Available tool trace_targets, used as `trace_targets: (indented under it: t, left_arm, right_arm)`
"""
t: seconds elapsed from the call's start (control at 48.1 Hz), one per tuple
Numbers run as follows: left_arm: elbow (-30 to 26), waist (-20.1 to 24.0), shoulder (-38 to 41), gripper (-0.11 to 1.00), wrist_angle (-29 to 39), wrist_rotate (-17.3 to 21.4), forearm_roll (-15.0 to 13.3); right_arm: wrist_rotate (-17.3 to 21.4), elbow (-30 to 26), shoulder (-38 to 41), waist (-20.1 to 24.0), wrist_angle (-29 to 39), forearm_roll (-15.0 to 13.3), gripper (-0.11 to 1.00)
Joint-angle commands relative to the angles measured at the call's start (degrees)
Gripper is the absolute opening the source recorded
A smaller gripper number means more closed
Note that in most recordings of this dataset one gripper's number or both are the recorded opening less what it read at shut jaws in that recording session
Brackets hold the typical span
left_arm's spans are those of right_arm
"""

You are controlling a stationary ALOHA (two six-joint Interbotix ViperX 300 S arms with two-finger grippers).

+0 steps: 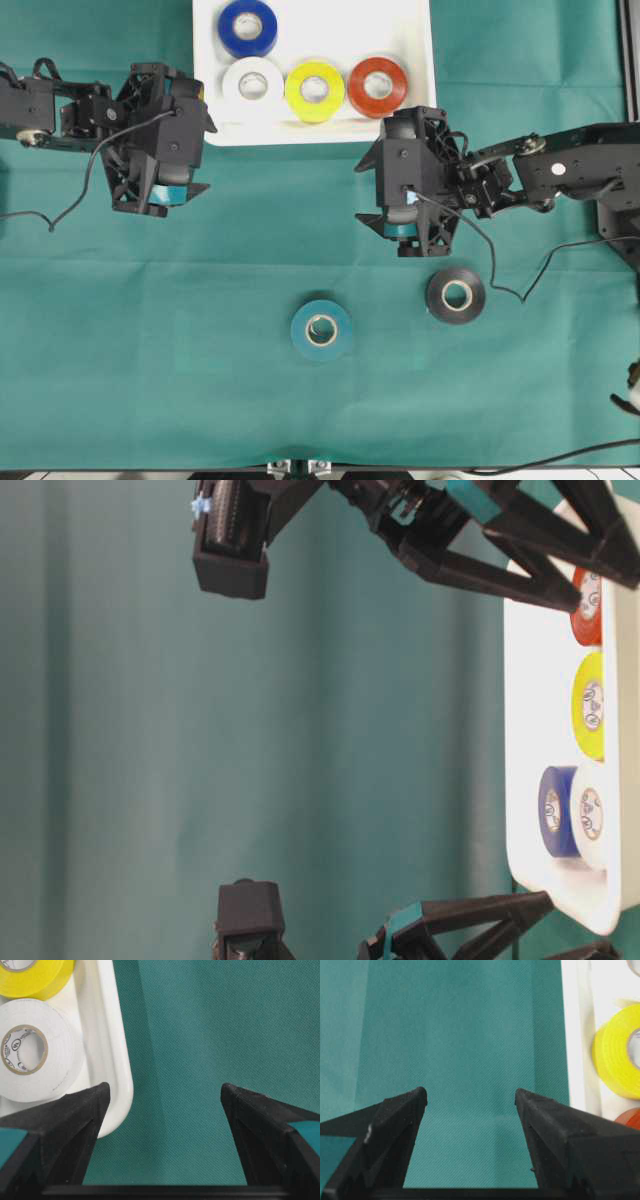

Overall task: Put the tape alternately from left to right into the white case.
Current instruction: 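Move the right gripper down to the black tape roll and grasp it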

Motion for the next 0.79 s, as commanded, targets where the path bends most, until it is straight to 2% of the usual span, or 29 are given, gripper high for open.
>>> trace_targets:
  t: [0.0, 0.354, 0.77]
  left_arm:
    - [0.3, -0.2, -0.8, 0.7, -0.4, -0.1, -0.1]
    - [0.4, -0.6, -0.7, 0.7, -0.4, -0.5, -0.1]
    - [0.4, -1.3, -0.7, 0.7, -0.4, -0.6, -0.2]
  right_arm:
    - [0.1, 0.2, -1.3, 0.9, -0.3, 0.1, 0.79]
    - [0.4, 6.2, -6.8, 5.3, -0.4, 0.9, 0.79]
    - [3.0, 10.9, -10.6, 10.9, -0.4, 0.8, 0.79]
